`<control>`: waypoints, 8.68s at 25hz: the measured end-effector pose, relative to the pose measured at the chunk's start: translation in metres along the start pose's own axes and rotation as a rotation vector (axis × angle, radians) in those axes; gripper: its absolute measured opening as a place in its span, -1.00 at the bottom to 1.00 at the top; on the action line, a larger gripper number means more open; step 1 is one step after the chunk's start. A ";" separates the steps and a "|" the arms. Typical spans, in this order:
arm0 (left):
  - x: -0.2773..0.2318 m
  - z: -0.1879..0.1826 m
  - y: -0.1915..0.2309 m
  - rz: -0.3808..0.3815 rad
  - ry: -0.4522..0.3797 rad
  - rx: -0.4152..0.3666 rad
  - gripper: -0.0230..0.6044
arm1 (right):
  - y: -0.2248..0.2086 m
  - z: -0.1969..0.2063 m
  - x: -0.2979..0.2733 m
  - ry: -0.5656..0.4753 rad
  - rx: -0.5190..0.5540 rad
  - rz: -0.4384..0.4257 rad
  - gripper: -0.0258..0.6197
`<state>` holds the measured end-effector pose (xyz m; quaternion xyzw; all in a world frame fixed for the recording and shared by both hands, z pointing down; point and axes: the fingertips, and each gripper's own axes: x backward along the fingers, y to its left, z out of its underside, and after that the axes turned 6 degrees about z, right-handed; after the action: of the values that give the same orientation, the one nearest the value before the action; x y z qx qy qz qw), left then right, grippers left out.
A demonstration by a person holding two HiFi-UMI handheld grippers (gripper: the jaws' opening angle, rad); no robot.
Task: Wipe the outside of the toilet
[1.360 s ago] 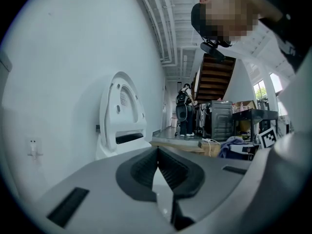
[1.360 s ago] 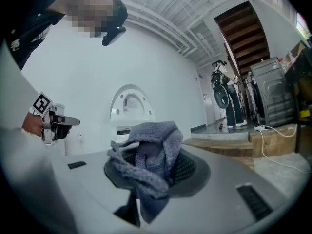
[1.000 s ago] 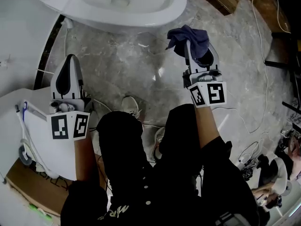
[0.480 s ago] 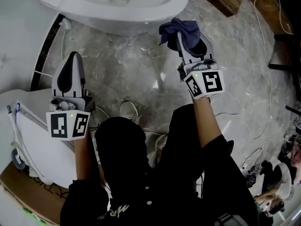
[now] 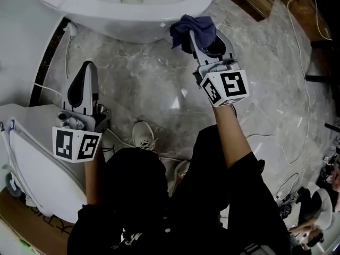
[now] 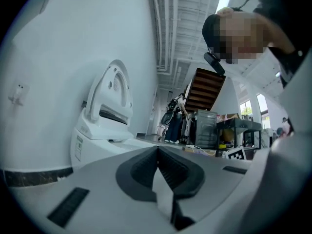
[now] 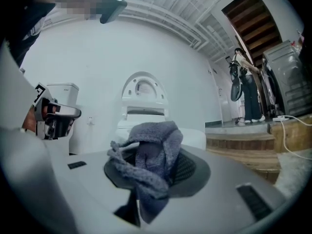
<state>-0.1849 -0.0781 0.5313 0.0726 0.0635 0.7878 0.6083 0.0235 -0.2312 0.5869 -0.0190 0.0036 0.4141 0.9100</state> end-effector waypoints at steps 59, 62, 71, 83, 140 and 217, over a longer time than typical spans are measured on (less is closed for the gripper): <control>-0.001 0.053 -0.014 0.166 0.008 0.061 -0.89 | 0.027 0.261 -0.073 0.305 0.045 -0.019 -0.50; 0.000 0.054 -0.015 0.167 0.010 0.060 -0.89 | 0.027 0.294 -0.080 0.429 0.076 -0.046 -0.51; 0.001 0.056 -0.012 0.165 0.008 0.077 -0.89 | 0.026 0.346 -0.095 0.617 0.064 -0.068 -0.49; 0.001 0.052 -0.022 0.170 0.003 0.069 -0.89 | 0.025 0.354 -0.085 0.746 0.129 -0.157 -0.54; 0.002 0.047 -0.030 0.150 -0.014 0.087 -0.89 | -0.040 0.132 -0.054 0.139 0.044 -0.157 -0.55; 0.001 0.052 -0.039 0.205 -0.027 0.173 -0.89 | -0.100 0.067 -0.068 0.113 -0.010 -0.129 -0.56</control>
<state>-0.1385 -0.0672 0.5750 0.1416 0.1155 0.8364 0.5167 0.0537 -0.3450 0.6585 -0.0469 0.0516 0.3530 0.9330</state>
